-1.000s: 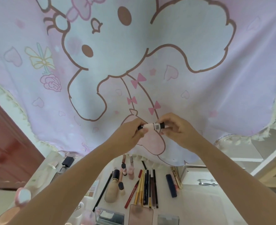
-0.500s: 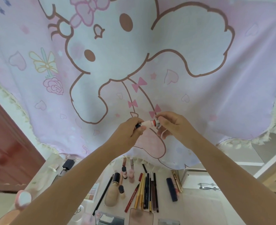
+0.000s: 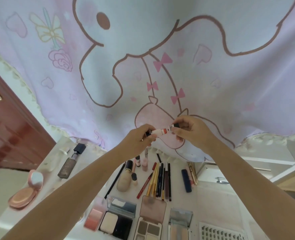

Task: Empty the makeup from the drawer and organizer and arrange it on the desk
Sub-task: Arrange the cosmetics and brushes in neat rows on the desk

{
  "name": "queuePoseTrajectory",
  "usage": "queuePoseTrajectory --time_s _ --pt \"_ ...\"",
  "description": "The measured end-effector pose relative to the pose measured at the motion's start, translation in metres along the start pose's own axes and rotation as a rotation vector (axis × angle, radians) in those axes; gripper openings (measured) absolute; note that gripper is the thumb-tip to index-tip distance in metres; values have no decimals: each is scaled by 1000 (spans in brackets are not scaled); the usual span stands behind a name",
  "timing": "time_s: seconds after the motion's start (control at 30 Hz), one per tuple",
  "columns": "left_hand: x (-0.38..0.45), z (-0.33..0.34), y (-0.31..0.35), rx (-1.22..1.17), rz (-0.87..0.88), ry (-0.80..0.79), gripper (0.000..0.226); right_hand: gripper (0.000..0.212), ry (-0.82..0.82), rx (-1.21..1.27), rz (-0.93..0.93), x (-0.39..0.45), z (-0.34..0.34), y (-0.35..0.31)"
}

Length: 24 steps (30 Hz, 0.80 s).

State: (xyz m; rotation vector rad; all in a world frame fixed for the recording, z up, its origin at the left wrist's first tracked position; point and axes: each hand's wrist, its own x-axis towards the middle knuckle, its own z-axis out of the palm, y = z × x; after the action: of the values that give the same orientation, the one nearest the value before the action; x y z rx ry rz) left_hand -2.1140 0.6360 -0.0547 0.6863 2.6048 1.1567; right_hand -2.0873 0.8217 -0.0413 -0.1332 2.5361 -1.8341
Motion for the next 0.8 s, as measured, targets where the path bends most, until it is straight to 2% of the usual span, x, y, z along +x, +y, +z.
queuePoseTrajectory --time_s 0.13,0.3,0.53,0.7,0.8 --pt "-12 24 -39 -14 -154 -96 14 10 -124 -229 73 -1 30 31" --pt "-27 50 -75 -81 -346 -150 34 9 -169 -229 182 -7 66 72" --pt "-32 65 -107 -41 -411 -184 41 11 -133 -272 223 -10 94 105" --pt "-32 67 -123 -14 -391 -98 34 14 -56 -233 285 -8 104 122" --pt "-34 67 -129 -25 -372 -125 32 17 -6 -173 342 -10 105 130"
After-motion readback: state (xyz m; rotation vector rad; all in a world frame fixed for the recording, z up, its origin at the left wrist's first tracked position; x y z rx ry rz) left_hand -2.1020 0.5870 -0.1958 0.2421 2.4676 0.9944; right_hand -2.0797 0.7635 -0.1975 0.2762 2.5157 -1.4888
